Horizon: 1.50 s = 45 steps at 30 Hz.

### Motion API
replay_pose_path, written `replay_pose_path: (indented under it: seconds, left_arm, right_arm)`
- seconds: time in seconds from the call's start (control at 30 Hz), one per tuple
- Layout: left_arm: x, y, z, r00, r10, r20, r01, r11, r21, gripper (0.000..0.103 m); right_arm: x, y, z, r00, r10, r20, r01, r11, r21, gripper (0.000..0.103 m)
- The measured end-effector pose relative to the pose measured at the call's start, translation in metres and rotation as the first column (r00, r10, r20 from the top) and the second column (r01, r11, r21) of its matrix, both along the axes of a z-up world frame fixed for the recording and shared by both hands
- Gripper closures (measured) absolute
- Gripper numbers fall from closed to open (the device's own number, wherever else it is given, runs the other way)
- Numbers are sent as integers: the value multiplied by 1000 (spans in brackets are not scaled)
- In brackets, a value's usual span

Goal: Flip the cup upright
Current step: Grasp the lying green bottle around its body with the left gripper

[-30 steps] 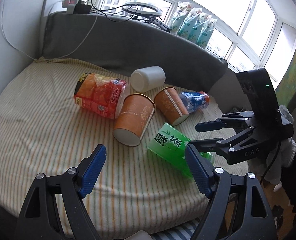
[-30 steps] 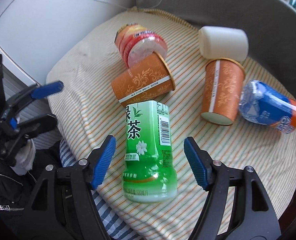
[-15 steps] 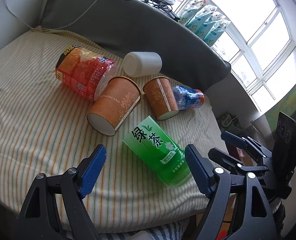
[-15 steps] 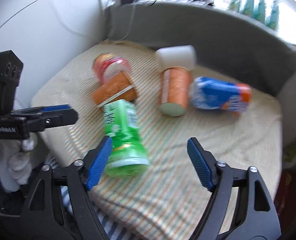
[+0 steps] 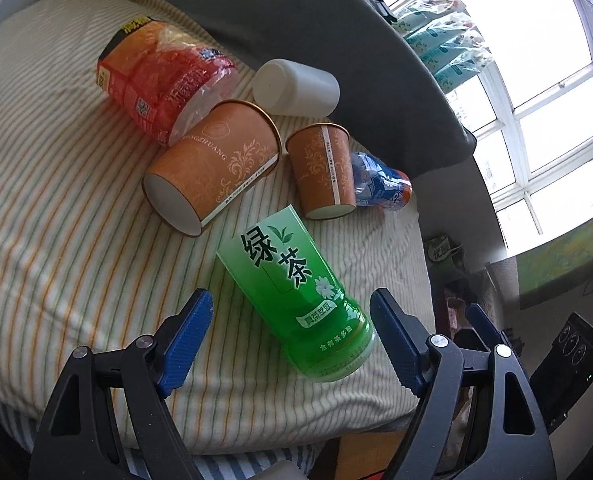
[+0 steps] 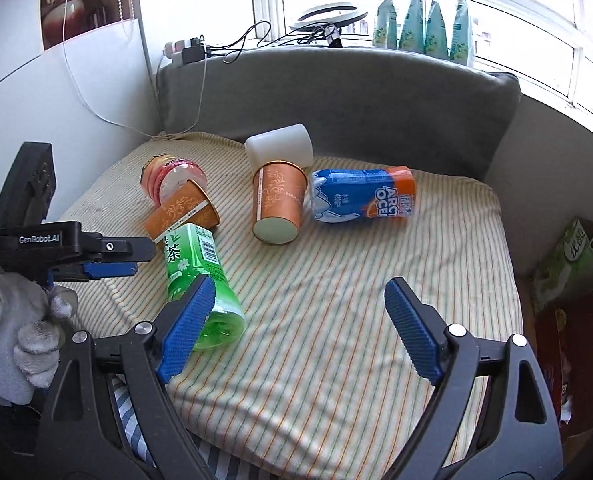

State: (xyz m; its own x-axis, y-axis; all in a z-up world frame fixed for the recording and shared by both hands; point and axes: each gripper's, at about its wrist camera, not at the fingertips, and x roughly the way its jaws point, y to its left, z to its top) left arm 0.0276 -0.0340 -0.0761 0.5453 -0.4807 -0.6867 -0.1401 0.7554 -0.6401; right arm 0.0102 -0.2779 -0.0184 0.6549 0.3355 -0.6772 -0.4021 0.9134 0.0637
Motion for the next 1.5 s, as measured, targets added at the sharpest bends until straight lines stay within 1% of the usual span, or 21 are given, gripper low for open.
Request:
replay_pose_path:
  seconds: [0.03, 0.1, 0.2, 0.43, 0.53, 0.57, 0.63, 0.73, 0.8, 0.97, 1.07, 1.1, 1.33, 1.37, 1.4, 1.5]
  left_arm:
    - [2, 0, -2, 1000, 10, -9, -10, 1000, -8, 22]
    - [5, -1, -4, 999, 30, -22, -31, 999, -21, 22]
    - [12, -2, -8, 997, 53, -51, -56, 997, -47, 22]
    - [27, -6, -20, 990, 87, -115, -95, 994, -60, 22]
    - [27, -8, -23, 988, 95, -124, -102, 993, -51, 22]
    - [27, -8, -23, 988, 99, -121, -105, 993, -47, 24]
    - [27, -8, -24, 988, 110, -113, -115, 993, -39, 25]
    - [27, -9, -21, 989, 114, -93, -116, 993, -22, 34]
    - [29, -12, -19, 991, 109, -79, -110, 994, -11, 37]
    - [32, -17, -14, 995, 90, -40, -89, 996, 22, 38]
    - [36, -19, -20, 996, 67, -59, -66, 998, 15, 38]
    - [36, -18, -21, 996, 75, -53, -75, 997, 9, 39]
    - [26, -26, -3, 998, 40, 42, -42, 997, 58, 45]
    - [24, -29, 4, 997, 29, 74, -35, 996, 82, 46]
    - [23, -32, 8, 995, 18, 96, -28, 995, 101, 54]
    - [22, -41, 13, 991, -16, 135, -4, 989, 145, 54]
  right_arm:
    - [-1, -2, -1, 1000, -10, 2, 10, 1000, 3, 11]
    - [-4, -5, -2, 1000, -25, 14, 25, 1000, 6, 11]
    - [-6, -7, -6, 1000, -25, 8, 25, 999, 20, 11]
    - [-8, -14, -12, 999, -38, 5, 38, 999, 25, 11]
    - [-8, -18, -16, 999, -47, 2, 47, 999, 22, 11]
    - [-8, -20, -18, 999, -51, 2, 51, 999, 19, 11]
    - [-7, -22, -20, 998, -56, -1, 56, 998, 20, 11]
    - [-6, -24, -23, 998, -57, -9, 57, 998, 20, 11]
    - [-6, -24, -25, 998, -57, -13, 57, 998, 14, 11]
    - [-4, -27, -28, 997, -73, -17, 74, 997, 24, 11]
    - [-4, -29, -30, 997, -78, -18, 78, 997, 28, 11]
    - [-3, -29, -30, 997, -80, -19, 80, 996, 29, 11]
    - [-4, -31, -32, 995, -94, -14, 94, 995, 28, 11]
    - [-4, -31, -32, 995, -94, -13, 95, 995, 30, 11]
    - [-3, -32, -32, 995, -95, -12, 95, 995, 31, 11]
    - [-2, -32, -33, 995, -95, -13, 96, 995, 42, 11]
